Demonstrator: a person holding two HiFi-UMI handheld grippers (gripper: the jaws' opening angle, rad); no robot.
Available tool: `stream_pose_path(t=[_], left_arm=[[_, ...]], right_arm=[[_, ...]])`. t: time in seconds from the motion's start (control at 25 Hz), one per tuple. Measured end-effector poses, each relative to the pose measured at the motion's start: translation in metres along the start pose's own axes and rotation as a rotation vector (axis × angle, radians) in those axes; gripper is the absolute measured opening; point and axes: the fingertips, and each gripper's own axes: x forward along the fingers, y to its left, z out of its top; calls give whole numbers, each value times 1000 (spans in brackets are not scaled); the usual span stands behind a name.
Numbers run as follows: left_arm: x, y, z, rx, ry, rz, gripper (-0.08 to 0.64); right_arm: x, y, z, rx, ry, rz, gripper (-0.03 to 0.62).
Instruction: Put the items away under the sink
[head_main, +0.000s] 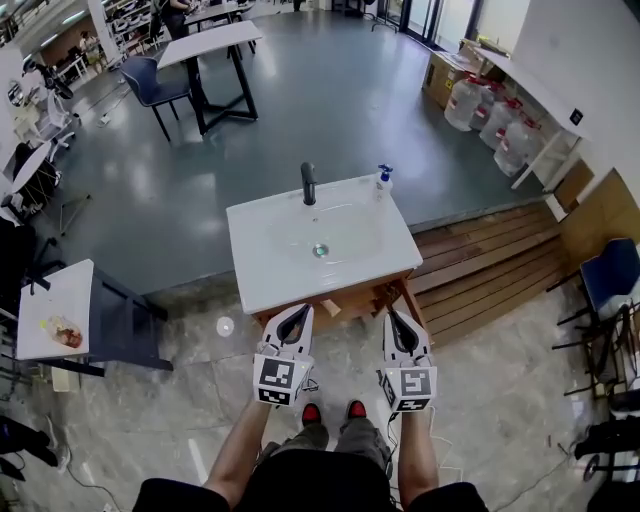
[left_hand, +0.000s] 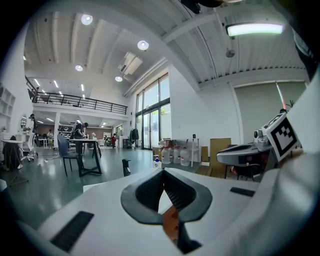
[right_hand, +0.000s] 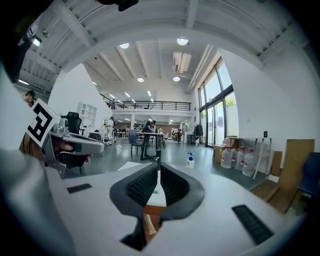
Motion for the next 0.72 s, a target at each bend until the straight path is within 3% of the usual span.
stream_pose_path(t=[0.2,0.48,0.72], left_arm=[[13,4,8,7,-16,-13,8],[54,-2,19,29,-15,-61,8],[115,12,30,20,-17,-11,6]], right_arm=[[6,-1,1,-3,2,-11,40],[38,-38,8,10,-17,-46,40],[102,-83,10,16,-17,-8,40]])
